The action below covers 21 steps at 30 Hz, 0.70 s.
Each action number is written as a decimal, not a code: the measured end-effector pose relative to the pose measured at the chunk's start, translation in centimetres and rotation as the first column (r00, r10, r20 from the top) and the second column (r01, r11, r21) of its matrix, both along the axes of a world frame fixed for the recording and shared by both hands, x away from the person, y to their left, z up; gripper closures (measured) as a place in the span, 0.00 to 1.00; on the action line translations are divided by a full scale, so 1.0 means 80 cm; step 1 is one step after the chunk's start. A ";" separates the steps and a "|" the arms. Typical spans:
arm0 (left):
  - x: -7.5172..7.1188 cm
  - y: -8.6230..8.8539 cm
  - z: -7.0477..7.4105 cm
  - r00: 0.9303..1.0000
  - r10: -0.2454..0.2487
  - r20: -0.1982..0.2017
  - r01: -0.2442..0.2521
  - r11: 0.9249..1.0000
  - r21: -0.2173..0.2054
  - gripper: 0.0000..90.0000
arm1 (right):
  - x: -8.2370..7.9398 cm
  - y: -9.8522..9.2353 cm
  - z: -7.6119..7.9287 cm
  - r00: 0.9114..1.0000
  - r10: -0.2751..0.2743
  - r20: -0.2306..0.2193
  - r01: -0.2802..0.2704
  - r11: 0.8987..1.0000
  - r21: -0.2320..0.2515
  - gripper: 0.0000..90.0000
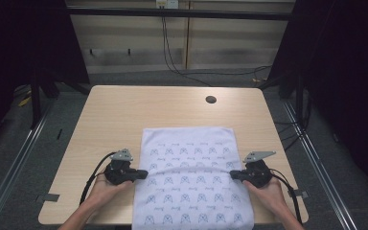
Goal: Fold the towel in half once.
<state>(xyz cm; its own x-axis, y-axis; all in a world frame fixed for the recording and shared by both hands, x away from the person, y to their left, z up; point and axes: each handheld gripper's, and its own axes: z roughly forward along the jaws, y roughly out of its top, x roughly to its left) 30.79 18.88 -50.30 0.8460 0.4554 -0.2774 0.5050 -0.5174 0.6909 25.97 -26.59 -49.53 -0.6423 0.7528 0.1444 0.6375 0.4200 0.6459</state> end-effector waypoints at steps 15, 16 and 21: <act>-0.071 0.001 0.011 0.997 -0.062 -0.041 0.065 0.996 0.054 0.91 | -0.072 0.000 0.006 0.991 0.094 -0.095 -0.091 0.995 0.035 0.98; -0.074 0.001 0.013 0.997 -0.066 -0.032 0.068 0.995 0.067 0.90 | -0.077 0.000 0.006 0.989 0.104 -0.101 -0.100 0.994 0.041 0.98; -0.065 0.000 0.020 0.999 -0.042 -0.017 0.043 0.998 0.048 0.75 | -0.080 0.001 0.008 0.989 0.111 -0.099 -0.104 0.992 0.072 0.87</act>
<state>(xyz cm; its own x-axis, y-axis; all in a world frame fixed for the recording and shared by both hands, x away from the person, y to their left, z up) 25.63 18.91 -48.70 0.8605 0.4325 -0.2693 0.4925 -0.5711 0.6568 19.57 -26.47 -48.88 -0.6983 0.6664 0.2612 0.6554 0.4486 0.6077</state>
